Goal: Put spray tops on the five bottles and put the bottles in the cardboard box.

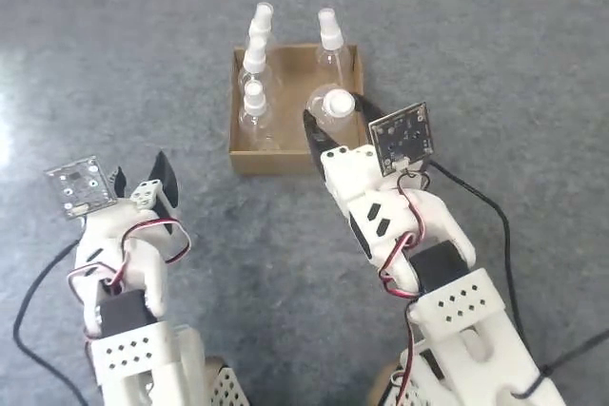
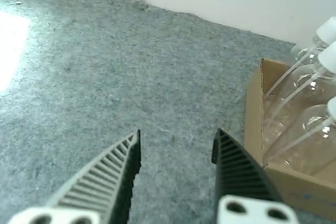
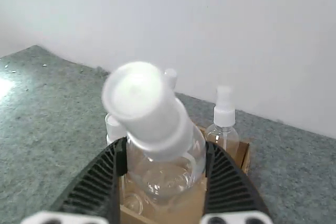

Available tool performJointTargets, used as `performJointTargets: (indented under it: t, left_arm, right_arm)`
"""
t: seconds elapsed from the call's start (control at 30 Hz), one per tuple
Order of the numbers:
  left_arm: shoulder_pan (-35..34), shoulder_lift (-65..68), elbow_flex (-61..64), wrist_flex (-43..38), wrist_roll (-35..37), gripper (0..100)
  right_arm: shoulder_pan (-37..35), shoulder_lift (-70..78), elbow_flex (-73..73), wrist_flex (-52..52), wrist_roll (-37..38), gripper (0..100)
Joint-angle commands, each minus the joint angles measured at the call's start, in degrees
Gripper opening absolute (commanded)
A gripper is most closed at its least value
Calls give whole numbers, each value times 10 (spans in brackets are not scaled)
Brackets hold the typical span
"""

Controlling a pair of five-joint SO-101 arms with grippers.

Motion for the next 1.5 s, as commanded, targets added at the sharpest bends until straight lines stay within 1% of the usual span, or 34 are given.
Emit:
performJointTargets:
  t: [0.0, 0.23, 0.53, 0.8, 1.47]
  left_arm:
    - [1, -10, -3, -18, 1, 209]
    - [0, -10, -3, -18, 1, 209]
    - [0, -10, -3, -18, 1, 209]
    - [0, -10, -3, -18, 1, 210]
    - [-3, -10, -3, -18, 1, 210]
  right_arm:
    - [15, 28, -68, 3, 8, 17]
    - [29, 151, -158, 52, 7, 17]
    - [33, 262, -204, 48, 8, 17]
    - [53, 385, -271, 48, 6, 17]
    - [51, 531, -338, 46, 4, 21]
